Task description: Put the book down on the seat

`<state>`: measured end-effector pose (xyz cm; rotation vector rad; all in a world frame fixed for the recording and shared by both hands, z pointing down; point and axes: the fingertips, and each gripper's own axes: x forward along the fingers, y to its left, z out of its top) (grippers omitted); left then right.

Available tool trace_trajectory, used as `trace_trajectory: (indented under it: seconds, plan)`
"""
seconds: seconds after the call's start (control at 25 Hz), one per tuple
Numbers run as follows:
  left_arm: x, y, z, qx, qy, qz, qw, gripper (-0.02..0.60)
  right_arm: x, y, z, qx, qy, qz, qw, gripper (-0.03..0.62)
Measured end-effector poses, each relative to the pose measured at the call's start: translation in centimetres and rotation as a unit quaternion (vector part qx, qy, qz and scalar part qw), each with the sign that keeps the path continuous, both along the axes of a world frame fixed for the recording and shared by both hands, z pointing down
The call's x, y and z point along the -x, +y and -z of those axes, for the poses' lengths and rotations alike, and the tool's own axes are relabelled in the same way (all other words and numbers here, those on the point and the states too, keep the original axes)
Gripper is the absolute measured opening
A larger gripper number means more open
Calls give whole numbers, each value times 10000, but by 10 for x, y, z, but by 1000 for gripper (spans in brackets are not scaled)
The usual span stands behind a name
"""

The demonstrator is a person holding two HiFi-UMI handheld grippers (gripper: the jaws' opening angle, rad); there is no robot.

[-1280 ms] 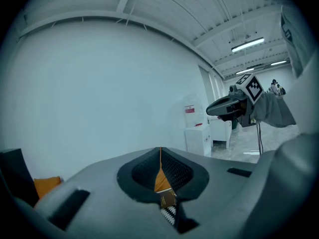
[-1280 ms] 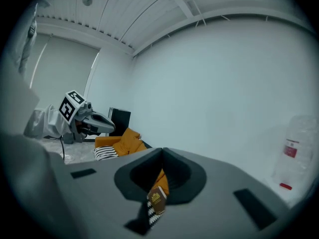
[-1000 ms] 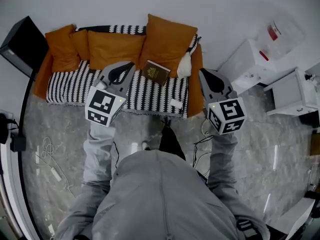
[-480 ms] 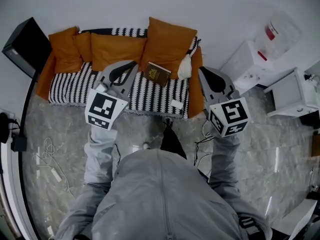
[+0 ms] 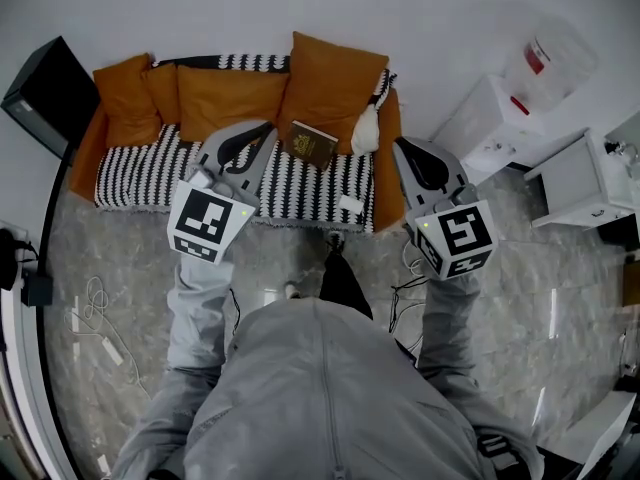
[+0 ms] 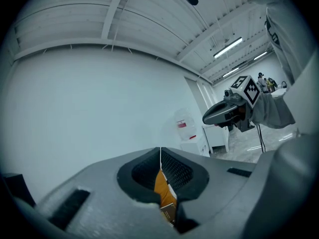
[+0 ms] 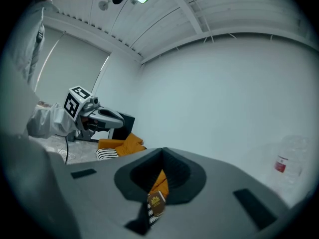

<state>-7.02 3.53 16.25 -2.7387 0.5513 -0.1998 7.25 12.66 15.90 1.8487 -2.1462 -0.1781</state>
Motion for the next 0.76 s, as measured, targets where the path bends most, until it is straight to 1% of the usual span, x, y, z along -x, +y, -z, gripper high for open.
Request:
trace_trajectory:
  seconds: [0.2,0.76]
  plan:
    - [3,2,-7,85,1,12,10000,28,0,4,-2,-17,-23,-47,10000,28]
    - [3,0,-14,161,-25,17,9999,28,1,3,-6,8,-57,-43,10000,28]
